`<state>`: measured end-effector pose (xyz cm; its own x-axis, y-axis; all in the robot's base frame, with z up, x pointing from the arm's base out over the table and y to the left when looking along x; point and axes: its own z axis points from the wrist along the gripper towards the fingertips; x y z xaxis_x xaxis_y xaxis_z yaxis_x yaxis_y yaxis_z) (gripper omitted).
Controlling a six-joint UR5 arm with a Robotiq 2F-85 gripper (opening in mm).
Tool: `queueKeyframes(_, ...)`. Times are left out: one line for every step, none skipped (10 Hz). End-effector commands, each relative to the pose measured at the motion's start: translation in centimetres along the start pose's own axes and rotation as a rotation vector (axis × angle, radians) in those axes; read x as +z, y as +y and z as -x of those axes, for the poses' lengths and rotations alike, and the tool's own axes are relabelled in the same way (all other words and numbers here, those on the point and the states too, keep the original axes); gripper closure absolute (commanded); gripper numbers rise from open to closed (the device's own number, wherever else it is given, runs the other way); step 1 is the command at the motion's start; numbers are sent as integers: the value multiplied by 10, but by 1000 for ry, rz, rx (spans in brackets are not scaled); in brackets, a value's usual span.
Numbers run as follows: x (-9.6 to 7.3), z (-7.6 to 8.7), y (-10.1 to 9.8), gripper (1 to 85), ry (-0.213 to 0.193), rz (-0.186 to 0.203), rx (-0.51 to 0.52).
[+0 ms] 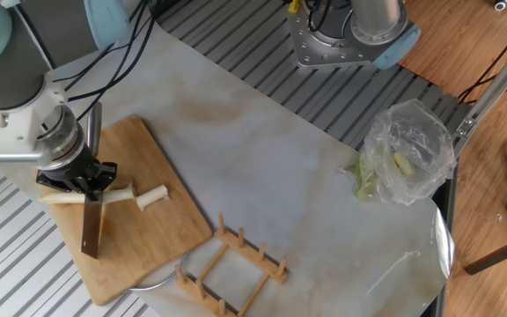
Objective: Chop the scallions
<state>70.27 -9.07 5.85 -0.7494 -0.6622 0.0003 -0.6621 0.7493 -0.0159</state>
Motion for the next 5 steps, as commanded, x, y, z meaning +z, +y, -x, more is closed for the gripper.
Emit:
queueKeyframes(-2,-1,0,843,2,4,-1)
queueKeyframes(-2,-2,0,843,3,3,-1)
queueKeyframes(-2,-2,-1,843,6,-1,-4)
queueKeyframes(-1,-3,-2,843,7,-2,-4)
queueKeyframes(-1,-1,-2,843,1,-2,-4)
